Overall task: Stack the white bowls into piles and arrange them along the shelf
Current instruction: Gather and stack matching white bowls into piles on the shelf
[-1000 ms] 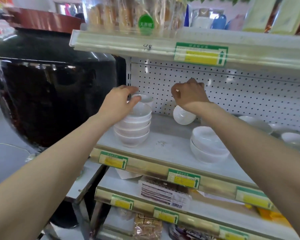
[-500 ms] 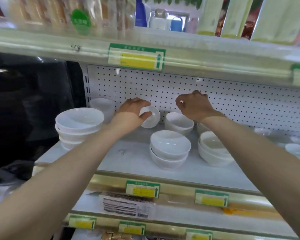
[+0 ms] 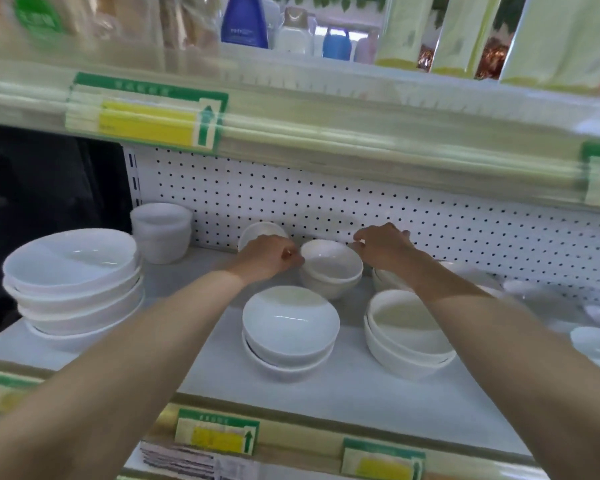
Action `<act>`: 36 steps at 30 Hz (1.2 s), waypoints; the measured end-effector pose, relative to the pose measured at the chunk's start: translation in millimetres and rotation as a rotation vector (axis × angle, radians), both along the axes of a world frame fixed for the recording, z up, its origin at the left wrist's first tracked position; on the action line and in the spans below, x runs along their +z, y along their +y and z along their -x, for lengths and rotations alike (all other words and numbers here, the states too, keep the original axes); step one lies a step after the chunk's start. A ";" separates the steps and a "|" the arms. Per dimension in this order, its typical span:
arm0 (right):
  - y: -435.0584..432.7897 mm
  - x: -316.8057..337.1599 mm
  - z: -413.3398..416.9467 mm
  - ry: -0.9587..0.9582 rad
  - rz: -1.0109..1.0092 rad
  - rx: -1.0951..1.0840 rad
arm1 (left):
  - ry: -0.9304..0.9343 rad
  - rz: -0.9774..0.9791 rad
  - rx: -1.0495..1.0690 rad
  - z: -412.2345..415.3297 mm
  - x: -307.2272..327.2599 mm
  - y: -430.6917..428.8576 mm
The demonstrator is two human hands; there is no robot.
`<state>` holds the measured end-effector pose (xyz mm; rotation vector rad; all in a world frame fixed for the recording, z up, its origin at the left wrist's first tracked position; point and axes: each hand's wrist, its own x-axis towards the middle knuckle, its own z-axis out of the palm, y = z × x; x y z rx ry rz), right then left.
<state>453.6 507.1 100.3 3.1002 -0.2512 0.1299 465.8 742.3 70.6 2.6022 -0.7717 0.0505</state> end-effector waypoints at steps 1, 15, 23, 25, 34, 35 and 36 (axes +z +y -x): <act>-1.7 -2.1 -3.2 0.008 -0.004 0.011 | 0.018 -0.004 0.002 -4.6 -2.7 -3.3; 8.5 -30.4 -26.0 0.068 -0.025 -0.038 | 0.146 -0.030 -0.060 -29.9 -25.7 -5.7; 6.4 -28.5 -21.2 -0.002 -0.163 -0.065 | 0.092 0.044 -0.060 -33.7 -35.5 -8.5; 8.5 -27.1 -17.7 -0.035 -0.200 -0.070 | 0.094 0.102 -0.067 -32.1 -38.2 -5.0; 18.0 2.8 3.0 -0.231 -0.385 -0.107 | 0.102 0.366 -0.092 -20.7 -12.1 11.0; 20.5 6.8 7.3 -0.256 -0.399 -0.105 | 0.111 0.394 -0.102 -18.6 -8.5 15.1; 23.9 10.4 13.7 -0.280 -0.422 -0.100 | 0.118 0.418 -0.113 -14.2 -4.0 19.4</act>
